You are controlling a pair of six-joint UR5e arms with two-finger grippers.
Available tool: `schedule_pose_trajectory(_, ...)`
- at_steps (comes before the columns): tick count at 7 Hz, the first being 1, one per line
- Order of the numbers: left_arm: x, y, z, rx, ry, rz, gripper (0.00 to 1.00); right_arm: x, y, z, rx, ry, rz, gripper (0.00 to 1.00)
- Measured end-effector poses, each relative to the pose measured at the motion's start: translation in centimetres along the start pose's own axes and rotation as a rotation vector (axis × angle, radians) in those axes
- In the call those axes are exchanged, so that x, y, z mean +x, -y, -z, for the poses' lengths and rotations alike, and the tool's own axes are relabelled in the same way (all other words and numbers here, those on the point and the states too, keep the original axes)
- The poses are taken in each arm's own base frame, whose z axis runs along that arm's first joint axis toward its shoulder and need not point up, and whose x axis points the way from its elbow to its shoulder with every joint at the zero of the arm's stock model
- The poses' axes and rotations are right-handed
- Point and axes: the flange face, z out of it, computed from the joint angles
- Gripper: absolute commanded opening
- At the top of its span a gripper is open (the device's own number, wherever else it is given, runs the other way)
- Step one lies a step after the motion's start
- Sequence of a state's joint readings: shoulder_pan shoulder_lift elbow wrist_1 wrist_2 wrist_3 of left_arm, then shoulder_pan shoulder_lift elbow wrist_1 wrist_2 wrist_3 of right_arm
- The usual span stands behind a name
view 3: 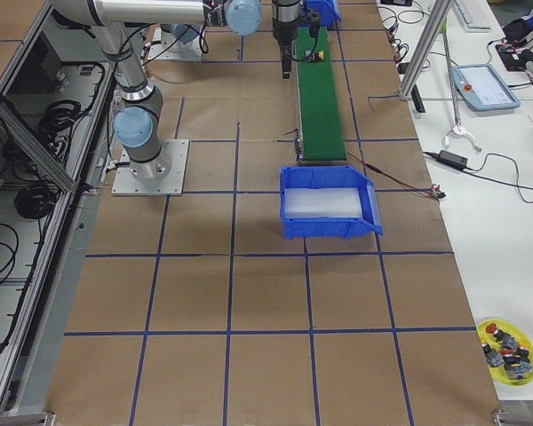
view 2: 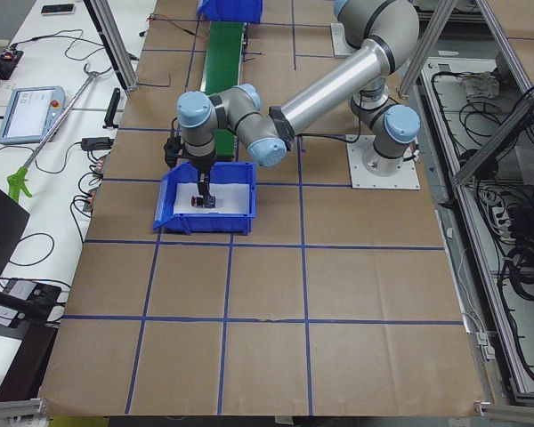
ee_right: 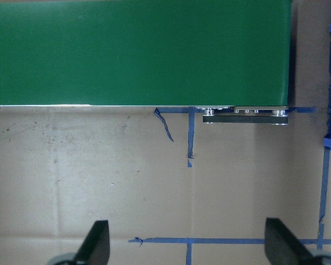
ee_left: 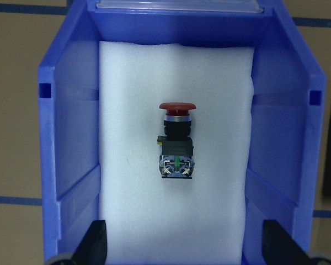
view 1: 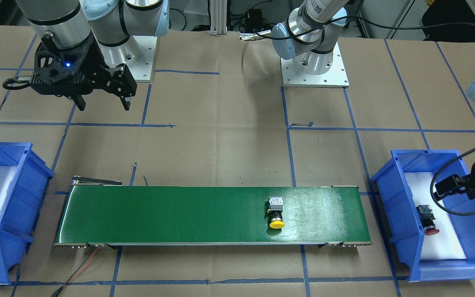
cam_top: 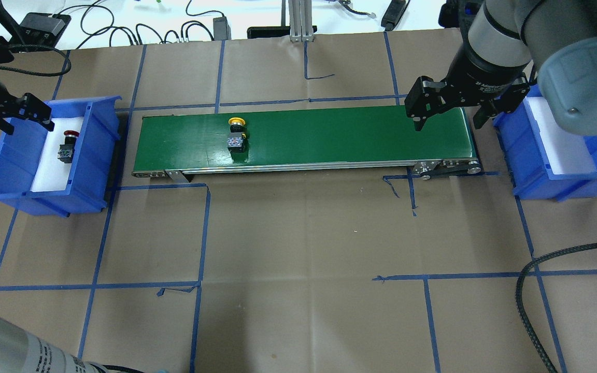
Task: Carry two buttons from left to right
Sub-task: 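Move the left gripper back into the bin over the red-capped button, then grasp the red-capped button with the left gripper and lift it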
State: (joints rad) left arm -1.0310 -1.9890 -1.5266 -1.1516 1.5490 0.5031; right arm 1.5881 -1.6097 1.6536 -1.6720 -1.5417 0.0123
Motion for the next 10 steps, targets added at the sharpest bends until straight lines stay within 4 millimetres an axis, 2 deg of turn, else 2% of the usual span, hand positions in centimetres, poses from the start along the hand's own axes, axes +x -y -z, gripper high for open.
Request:
schedule_pose_trajectory(2,0.1,0.3,-2.9,0.004,0.001,-0.017,0.99,0.0,0.0,0.0,0.0,0.0,0.001,1.0)
schedule_pose_trajectory(5,-0.7,1.2,-7.9,0.0,0.002,-0.051,0.99,0.0,-0.1,0.2,0.005,0.0,0.0,1.0)
schedule_pose_trajectory(6,-0.8,1.3,-8.9,-0.01,-0.003,-0.052,0.96,0.0,-0.1,0.2,0.003,0.0,-0.001,1.0)
schedule_pose_trajectory(7,-0.9,1.3,-9.6,-0.018,-0.007,-0.05,0.84,0.0,-0.1,0.1,0.002,0.001,-0.001,1.0)
schedule_pose_trajectory(9,-0.8,1.4,-10.2,-0.025,-0.01,-0.046,0.41,-0.1,0.0,0.0,0.001,0.003,-0.002,1.0)
schedule_pose_trajectory(10,-0.8,1.4,-10.2,-0.026,-0.011,-0.043,0.17,-0.1,0.0,0.0,0.0,0.003,-0.004,1.0)
